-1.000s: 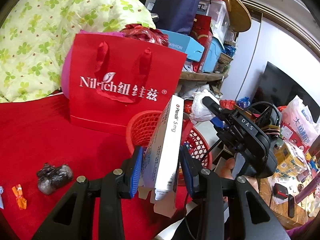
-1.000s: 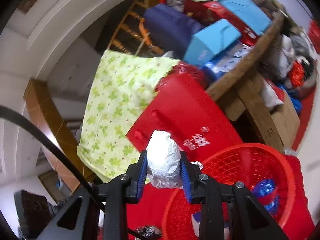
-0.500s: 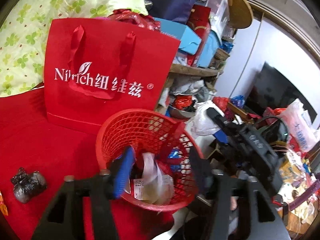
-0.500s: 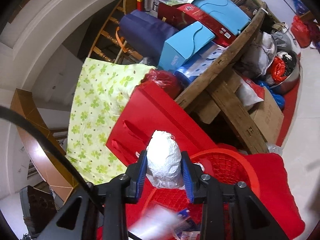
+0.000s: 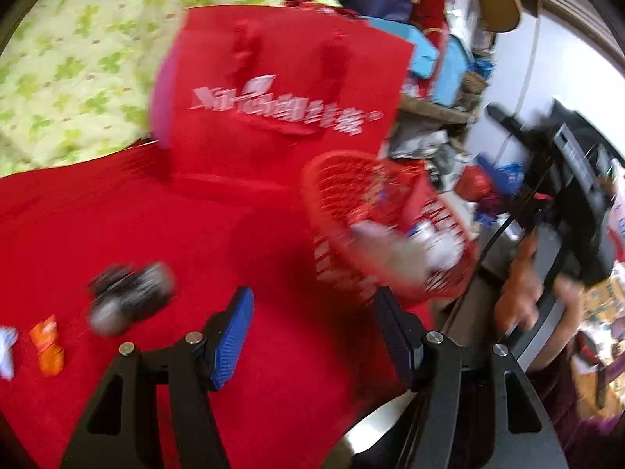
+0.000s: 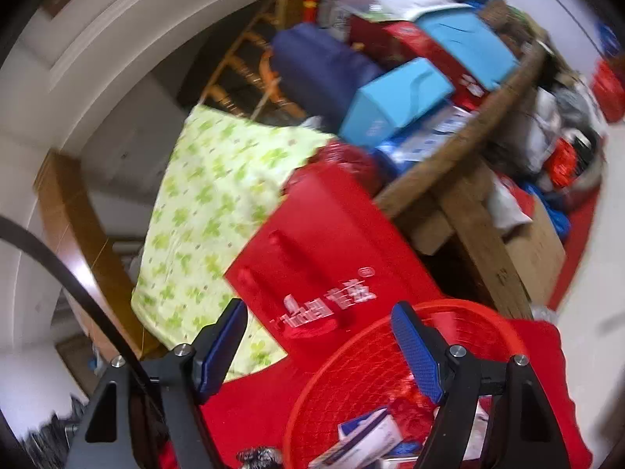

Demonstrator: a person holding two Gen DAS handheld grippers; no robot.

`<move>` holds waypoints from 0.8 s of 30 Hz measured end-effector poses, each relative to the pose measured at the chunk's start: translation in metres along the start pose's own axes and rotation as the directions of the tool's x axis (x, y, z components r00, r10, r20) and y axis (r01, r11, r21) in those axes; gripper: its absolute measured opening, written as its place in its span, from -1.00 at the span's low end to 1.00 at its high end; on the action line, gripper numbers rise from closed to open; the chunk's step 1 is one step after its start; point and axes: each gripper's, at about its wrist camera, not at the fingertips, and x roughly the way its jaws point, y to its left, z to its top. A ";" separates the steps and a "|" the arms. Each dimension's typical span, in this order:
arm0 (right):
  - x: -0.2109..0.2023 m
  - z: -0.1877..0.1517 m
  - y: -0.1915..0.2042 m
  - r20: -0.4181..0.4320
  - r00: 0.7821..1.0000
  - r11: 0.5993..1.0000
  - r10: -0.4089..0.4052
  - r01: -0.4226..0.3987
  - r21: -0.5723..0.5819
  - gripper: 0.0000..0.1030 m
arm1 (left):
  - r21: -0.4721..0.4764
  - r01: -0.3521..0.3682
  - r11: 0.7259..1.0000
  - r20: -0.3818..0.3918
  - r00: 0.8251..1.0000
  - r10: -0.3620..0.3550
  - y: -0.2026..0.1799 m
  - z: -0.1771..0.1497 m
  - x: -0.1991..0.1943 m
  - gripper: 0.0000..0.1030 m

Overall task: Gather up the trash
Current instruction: 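Open both tools to drop the slim box and tissue into the basket, then move both open tools back over the cloth toward the remaining trash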

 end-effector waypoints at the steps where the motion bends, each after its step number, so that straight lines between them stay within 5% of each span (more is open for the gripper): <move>1: 0.001 -0.004 0.013 0.001 1.000 0.999 0.016 -0.016 -0.047 0.55 | -0.009 -0.028 1.000 -0.002 1.000 0.028 0.010 -0.008 -0.007 0.26; 7: 0.014 -0.036 0.076 -0.044 0.991 0.968 0.125 -0.131 -0.215 0.54 | -0.122 -0.203 0.972 -0.015 0.979 0.202 0.080 -0.059 -0.060 0.26; 11: 0.037 -0.068 0.111 -0.163 0.968 0.942 0.190 -0.227 -0.249 0.54 | -0.200 -0.271 0.942 -0.019 0.962 0.273 0.117 -0.081 -0.084 0.26; 16: 0.090 -0.118 0.130 -0.418 0.882 0.947 0.219 -0.295 -0.126 0.55 | -0.261 -0.327 0.908 -0.015 0.942 0.335 0.148 -0.102 -0.104 0.26; 24: 0.153 -0.179 0.125 -0.630 0.760 0.984 0.159 -0.177 0.035 0.55 | -0.376 -0.359 0.854 -0.035 0.927 0.375 0.196 -0.136 -0.117 0.26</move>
